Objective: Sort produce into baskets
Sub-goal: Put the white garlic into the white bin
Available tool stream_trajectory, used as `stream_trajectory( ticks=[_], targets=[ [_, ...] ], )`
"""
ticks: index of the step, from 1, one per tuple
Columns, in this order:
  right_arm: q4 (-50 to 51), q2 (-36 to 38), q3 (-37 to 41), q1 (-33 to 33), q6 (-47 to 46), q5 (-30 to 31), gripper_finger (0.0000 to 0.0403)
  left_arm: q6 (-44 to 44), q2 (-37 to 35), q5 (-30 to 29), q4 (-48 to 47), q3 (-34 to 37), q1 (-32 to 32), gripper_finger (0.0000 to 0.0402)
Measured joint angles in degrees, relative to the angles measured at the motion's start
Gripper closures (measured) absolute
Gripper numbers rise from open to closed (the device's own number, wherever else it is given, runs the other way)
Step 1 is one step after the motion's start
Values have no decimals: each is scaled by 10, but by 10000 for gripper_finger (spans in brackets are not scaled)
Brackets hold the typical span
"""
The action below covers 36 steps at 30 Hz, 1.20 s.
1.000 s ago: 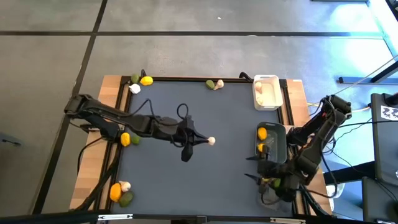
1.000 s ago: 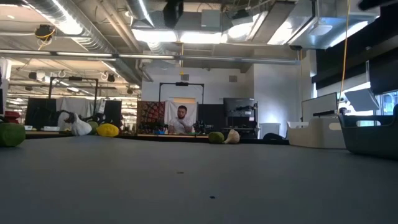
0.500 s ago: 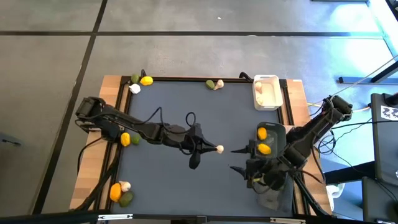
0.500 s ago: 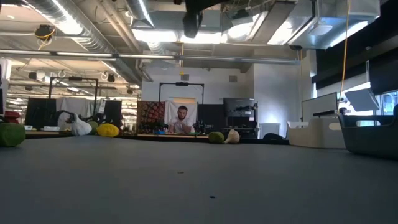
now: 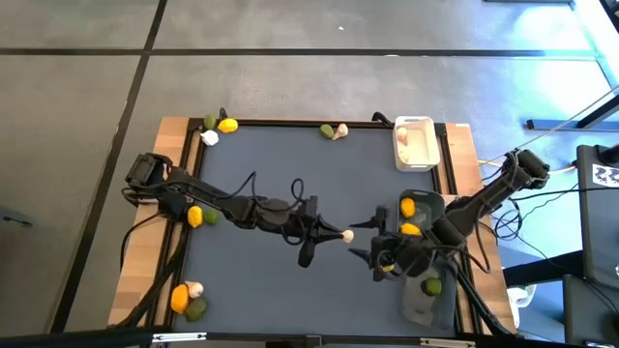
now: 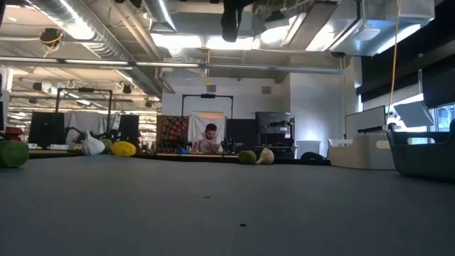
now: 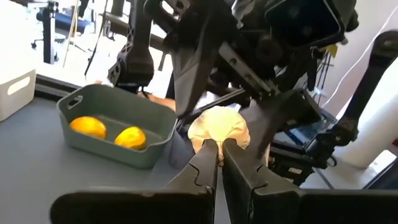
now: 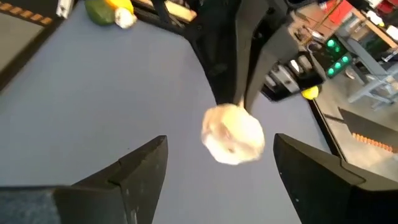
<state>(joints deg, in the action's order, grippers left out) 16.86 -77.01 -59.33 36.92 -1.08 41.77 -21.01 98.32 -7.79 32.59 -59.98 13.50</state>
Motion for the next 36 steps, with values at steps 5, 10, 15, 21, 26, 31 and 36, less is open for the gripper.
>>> stream_trajectory(
  ticks=[5,10,15,21,26,31,36],
  targets=[
    [-29,0,0,-16,18,-8,111,2,0,0,7,0,0,392],
    [-33,0,0,-19,18,-8,127,2,0,0,7,0,0,392],
    [-33,0,0,-18,18,-9,197,4,0,0,8,0,0,392],
    [-31,0,0,-18,28,-9,288,2,0,-2,10,0,0,392],
    [-30,0,0,-18,32,-9,312,-2,0,-2,10,0,0,391],
    [-29,0,0,-18,34,-8,300,-20,0,1,10,0,-5,351],
    [-29,0,0,-18,32,-8,301,14,0,0,5,0,-5,289]
  ],
)
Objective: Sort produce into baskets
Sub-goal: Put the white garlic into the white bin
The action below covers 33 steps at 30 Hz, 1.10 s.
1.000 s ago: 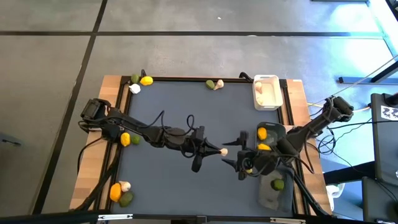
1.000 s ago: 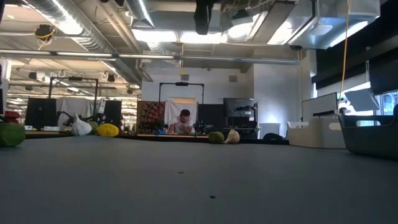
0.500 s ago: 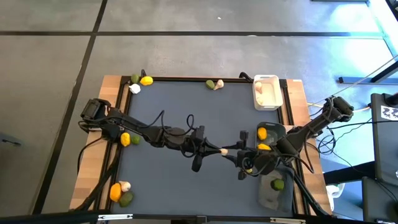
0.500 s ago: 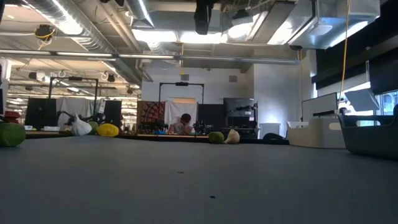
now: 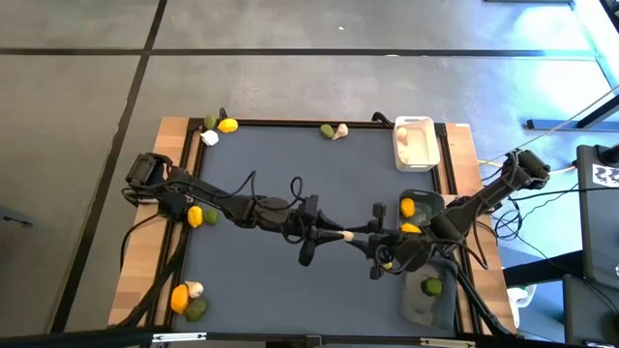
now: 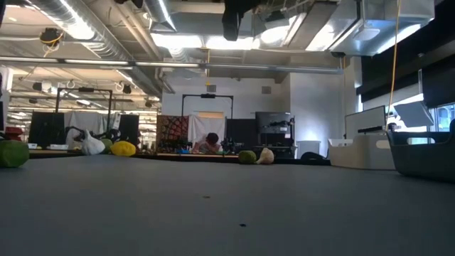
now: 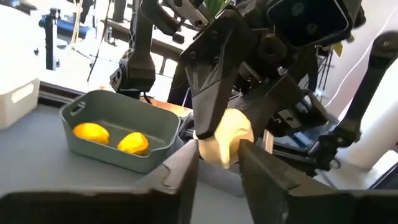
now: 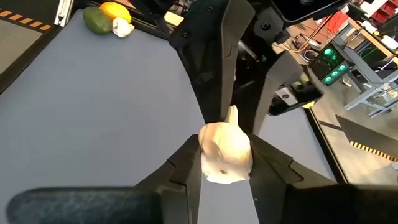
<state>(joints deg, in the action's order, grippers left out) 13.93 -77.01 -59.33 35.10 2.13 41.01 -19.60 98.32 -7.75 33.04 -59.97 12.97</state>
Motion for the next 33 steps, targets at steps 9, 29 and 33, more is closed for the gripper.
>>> stream_trajectory(
  ticks=[9,29,33],
  targets=[
    [64,38,0,1,-49,31,300,18,0,-1,-95,0,0,252],
    [359,185,0,-158,-184,36,300,31,0,-17,-125,0,0,251],
    [391,188,0,-243,-184,-7,300,31,0,-17,-132,0,0,251]
  ],
)
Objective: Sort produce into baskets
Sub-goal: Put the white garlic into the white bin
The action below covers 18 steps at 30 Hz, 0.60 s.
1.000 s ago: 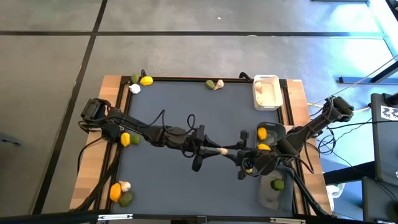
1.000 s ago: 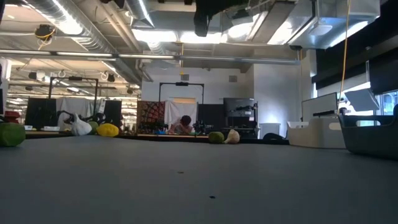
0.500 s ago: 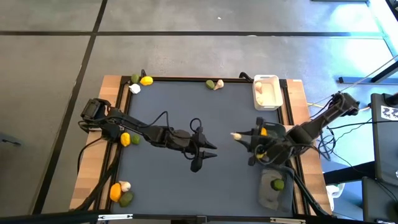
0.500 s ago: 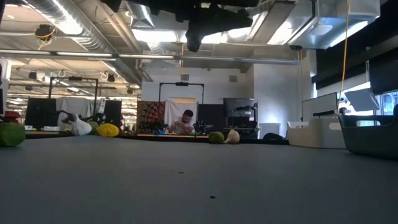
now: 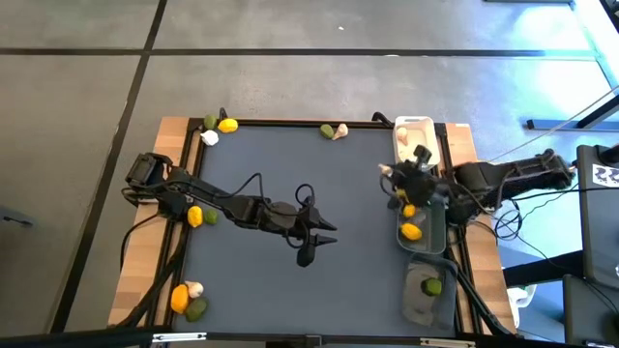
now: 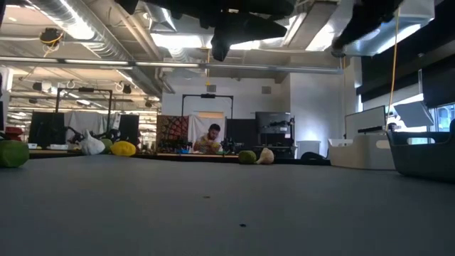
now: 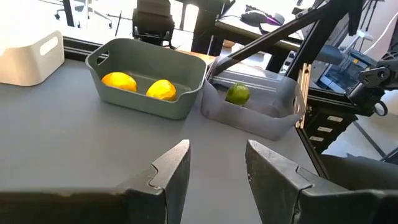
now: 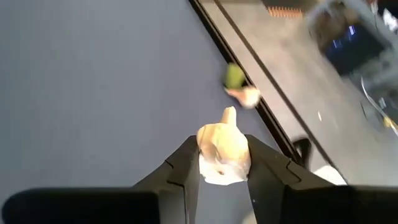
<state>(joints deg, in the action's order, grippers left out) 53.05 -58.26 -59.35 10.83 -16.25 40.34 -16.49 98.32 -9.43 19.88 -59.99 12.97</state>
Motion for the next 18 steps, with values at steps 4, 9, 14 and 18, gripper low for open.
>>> stream_trajectory(
  ticks=[4,9,14,18],
  targets=[
    [22,0,0,-89,13,-38,300,0,0,0,0,0,0,251],
    [28,0,0,-199,55,-84,300,-1,0,0,0,0,0,251],
    [25,-12,0,-300,90,-138,300,0,0,0,0,0,0,251],
    [24,-33,0,-376,113,-168,300,0,0,0,0,0,0,251]
  ],
)
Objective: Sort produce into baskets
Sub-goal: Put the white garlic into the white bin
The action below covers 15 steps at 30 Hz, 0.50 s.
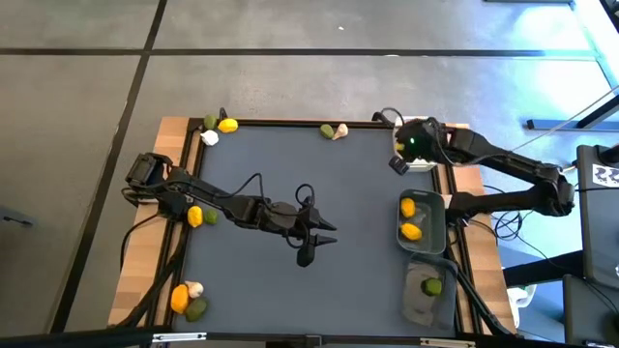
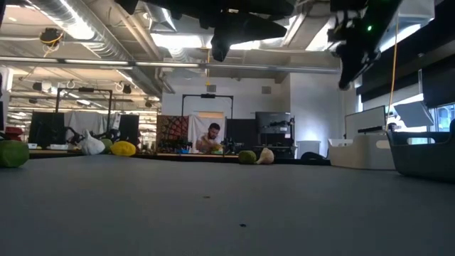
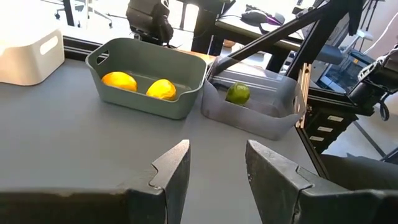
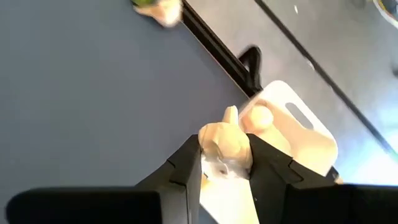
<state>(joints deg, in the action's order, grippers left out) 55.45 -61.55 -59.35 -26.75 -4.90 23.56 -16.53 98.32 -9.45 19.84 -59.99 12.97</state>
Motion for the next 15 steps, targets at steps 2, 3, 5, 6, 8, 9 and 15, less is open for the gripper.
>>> stream_trajectory(
  ticks=[2,3,5,6,8,9,15],
  targets=[
    [-1,-15,0,-35,7,-12,300,0,0,0,0,0,0,251],
    [-1,-23,0,-50,7,-13,300,0,0,0,0,0,0,251],
    [-4,-41,0,-80,7,-13,300,0,0,0,0,0,0,251],
    [-7,-51,0,-94,7,-13,300,0,0,0,0,0,0,251],
    [-13,-70,0,-119,7,-18,300,0,0,0,0,0,0,251],
    [-16,-81,0,-129,7,-24,300,0,0,0,-1,0,0,251],
    [-19,-145,1,-179,7,-62,300,0,0,0,-16,0,0,251]
  ],
)
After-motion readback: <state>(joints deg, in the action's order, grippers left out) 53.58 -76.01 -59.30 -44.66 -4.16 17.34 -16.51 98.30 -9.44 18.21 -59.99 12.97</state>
